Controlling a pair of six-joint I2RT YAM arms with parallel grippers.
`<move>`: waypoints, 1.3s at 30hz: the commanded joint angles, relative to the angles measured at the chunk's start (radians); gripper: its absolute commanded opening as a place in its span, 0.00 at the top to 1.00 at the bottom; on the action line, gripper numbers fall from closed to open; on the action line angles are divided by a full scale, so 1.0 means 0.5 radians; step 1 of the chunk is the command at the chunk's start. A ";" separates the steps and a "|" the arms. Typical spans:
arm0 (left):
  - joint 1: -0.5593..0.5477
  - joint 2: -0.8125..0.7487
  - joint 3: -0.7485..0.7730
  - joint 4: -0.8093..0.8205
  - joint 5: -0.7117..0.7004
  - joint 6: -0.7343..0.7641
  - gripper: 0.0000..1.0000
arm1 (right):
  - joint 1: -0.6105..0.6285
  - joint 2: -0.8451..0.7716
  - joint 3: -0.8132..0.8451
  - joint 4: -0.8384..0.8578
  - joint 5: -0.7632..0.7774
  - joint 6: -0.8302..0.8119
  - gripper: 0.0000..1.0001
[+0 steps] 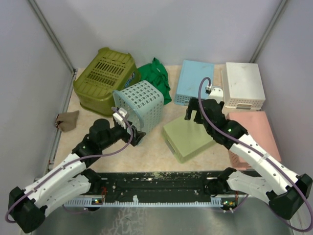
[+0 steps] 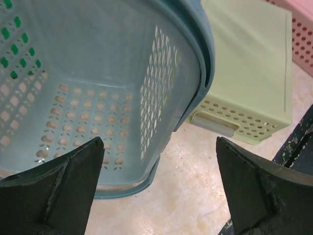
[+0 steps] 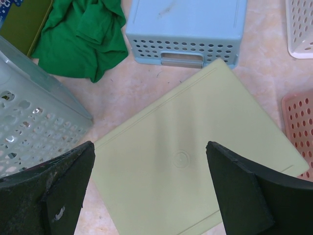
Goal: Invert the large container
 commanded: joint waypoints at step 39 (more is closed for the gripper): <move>-0.207 0.644 -0.277 1.121 -0.428 -0.348 0.45 | -0.013 -0.102 0.025 -0.001 0.042 -0.008 0.04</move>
